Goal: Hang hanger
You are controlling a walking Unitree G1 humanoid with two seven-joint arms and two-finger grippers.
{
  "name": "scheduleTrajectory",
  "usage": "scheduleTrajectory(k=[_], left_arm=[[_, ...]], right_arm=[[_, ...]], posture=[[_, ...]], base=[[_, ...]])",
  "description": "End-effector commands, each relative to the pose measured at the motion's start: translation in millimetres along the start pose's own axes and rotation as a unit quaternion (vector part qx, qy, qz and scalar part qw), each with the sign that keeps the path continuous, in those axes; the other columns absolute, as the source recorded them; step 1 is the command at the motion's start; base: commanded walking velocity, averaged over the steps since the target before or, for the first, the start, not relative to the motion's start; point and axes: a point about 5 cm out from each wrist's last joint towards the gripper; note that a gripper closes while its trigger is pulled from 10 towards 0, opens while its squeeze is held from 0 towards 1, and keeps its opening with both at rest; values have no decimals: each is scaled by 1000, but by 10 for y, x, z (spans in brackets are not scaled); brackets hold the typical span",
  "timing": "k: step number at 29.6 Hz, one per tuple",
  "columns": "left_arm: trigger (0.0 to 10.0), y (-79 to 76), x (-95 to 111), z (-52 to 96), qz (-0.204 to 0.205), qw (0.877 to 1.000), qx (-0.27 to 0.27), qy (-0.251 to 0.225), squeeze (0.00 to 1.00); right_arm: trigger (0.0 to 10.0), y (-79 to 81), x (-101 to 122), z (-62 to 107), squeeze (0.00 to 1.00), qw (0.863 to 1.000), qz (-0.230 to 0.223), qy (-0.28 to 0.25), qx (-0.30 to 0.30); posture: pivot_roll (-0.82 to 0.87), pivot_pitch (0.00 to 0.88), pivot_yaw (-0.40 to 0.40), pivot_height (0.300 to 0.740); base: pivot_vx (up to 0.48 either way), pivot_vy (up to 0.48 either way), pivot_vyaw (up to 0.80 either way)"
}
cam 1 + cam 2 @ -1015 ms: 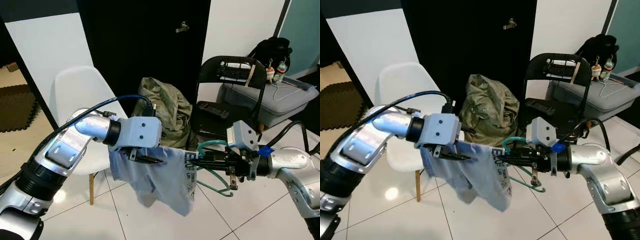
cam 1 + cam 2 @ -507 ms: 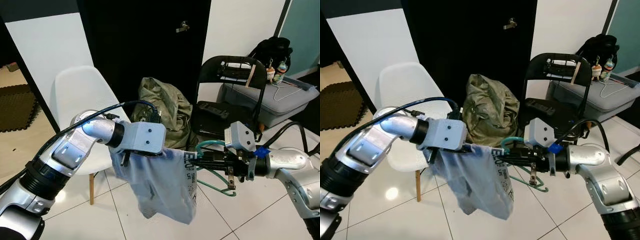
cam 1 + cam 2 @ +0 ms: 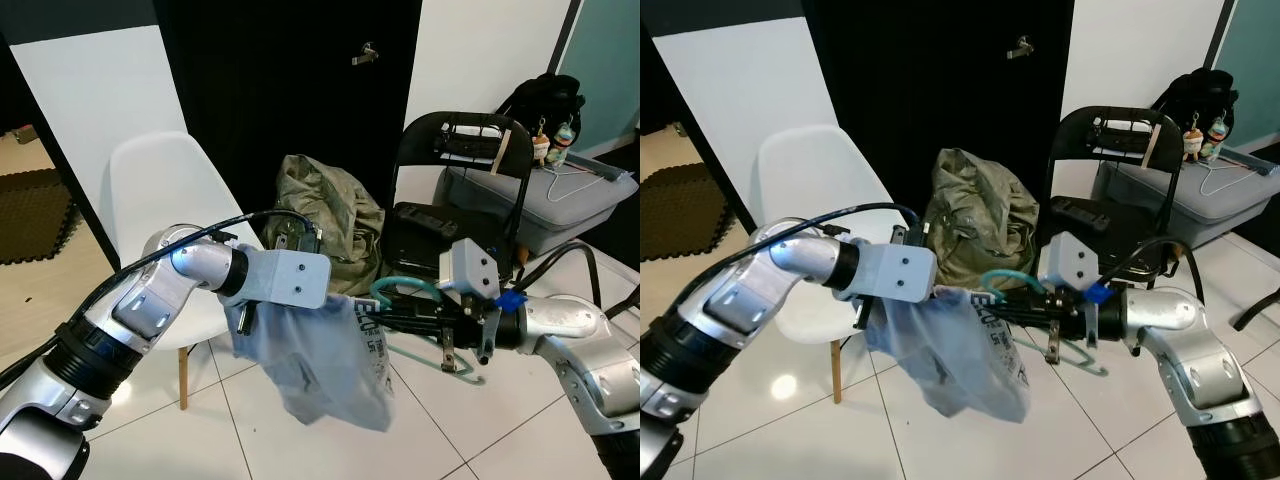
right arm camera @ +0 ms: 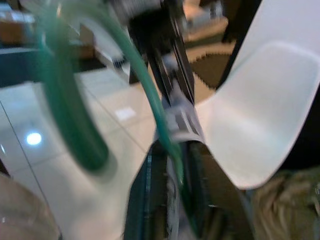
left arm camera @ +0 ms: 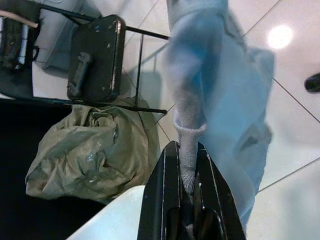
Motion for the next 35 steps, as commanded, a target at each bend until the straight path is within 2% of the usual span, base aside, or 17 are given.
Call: scheduleTrajectory(k=[1, 5, 7, 10, 13, 14, 15, 17, 18, 20, 21, 23, 25, 28, 29, 31, 35], left_arm=[[0, 45, 20, -12, -4, 1000, 16, -4, 0], [0, 102, 3, -22, 3, 999, 52, -8, 0], [0, 185, -82, -7, 32, 993, 115, -12, 0], [0, 206, -121, 5, 41, 990, 134, -10, 0], [0, 182, -344, 115, 82, 980, 183, 16, 0], [0, 182, -344, 115, 82, 980, 183, 16, 0], [0, 145, -469, 193, 98, 974, 201, 38, 0], [0, 133, -503, 221, 103, 972, 207, 43, 0], [0, 126, -542, 261, 109, 969, 216, 49, 0], [0, 126, -542, 261, 109, 969, 216, 49, 0], [0, 121, -580, 310, 120, 965, 228, 50, 0], [0, 119, -603, 340, 127, 962, 235, 50, 0], [0, 113, -604, 398, 155, 956, 250, 20, 0], [0, 113, -591, 415, 164, 953, 255, 1, 0], [0, 130, -420, 441, 173, 949, 250, -81, 0], [0, 135, -348, 449, 172, 948, 245, -111, 0], [0, 227, -115, 515, 158, 944, 221, -185, 0]], right_arm=[[10000, -7, 89, -1, 1000, 1000, 9, -21, 2], [10000, -25, 67, 37, 1000, 1000, 5, -18, -8], [10000, -35, 4, 121, 1000, 1000, -4, -5, -25], [10000, -35, -22, 152, 1000, 999, -7, 2, -31], [10000, -31, -192, 383, 1000, 995, -19, 58, -76], [10000, -31, -192, 383, 1000, 995, -19, 58, -76], [10000, -55, -247, 559, 1000, 989, -22, 81, -121], [10000, -76, -258, 626, 1000, 986, -21, 86, -142], [10000, -101, -260, 720, 1000, 981, -18, 84, -172], [10000, -101, -260, 720, 1000, 981, -18, 84, -172], [10000, -145, -258, 830, 1000, 974, -21, 73, -216], [10000, -171, -256, 900, 1000, 967, -23, 65, -243], [10000, -162, -236, 966, 957, 957, -42, 7, -286], [10000, -146, -233, 968, 957, 954, -54, -20, -295], [10000, -90, -332, 892, 0, 941, -104, -83, -310], [10000, -68, -381, 852, 0, 937, -121, -98, -313], [10000, -3, -620, 702, 0, 907, -203, -158, -333]], posture=[[-20, 0, 52, 740], [-19, 0, 52, 740], [-25, 0, 53, 740], [-25, 0, 53, 740], [-26, 0, 53, 740], [-26, 0, 53, 740], [-26, 0, 54, 740], [-26, 0, 54, 740], [-26, 0, 56, 740], [-26, 0, 56, 740], [-29, 0, 57, 740], [-29, 0, 57, 740], [-38, 0, 58, 740], [-38, 0, 58, 740], [-42, 0, 54, 740], [-42, 0, 54, 740], [-28, 0, 63, 740]], base=[[0, 0, 0], [0, 0, 0], [0, 0, 0], [0, 0, 0], [0, 0, 0], [0, 0, 0], [0, 0, 0], [0, 0, 0], [0, 0, 0], [0, 0, 0], [0, 0, 0], [0, 0, 0], [0, 0, 0], [0, 0, 0], [0, 0, 0], [0, 0, 0], [0, 0, 0]])
Point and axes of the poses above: a point about 5 cm out from each wrist's last joint towards the gripper, its own z axis pointing back from the gripper into the wrist, its own x axis along the axis of the wrist's last joint, y = z × x, and after that the axes turned 2 degrees about z, right-handed
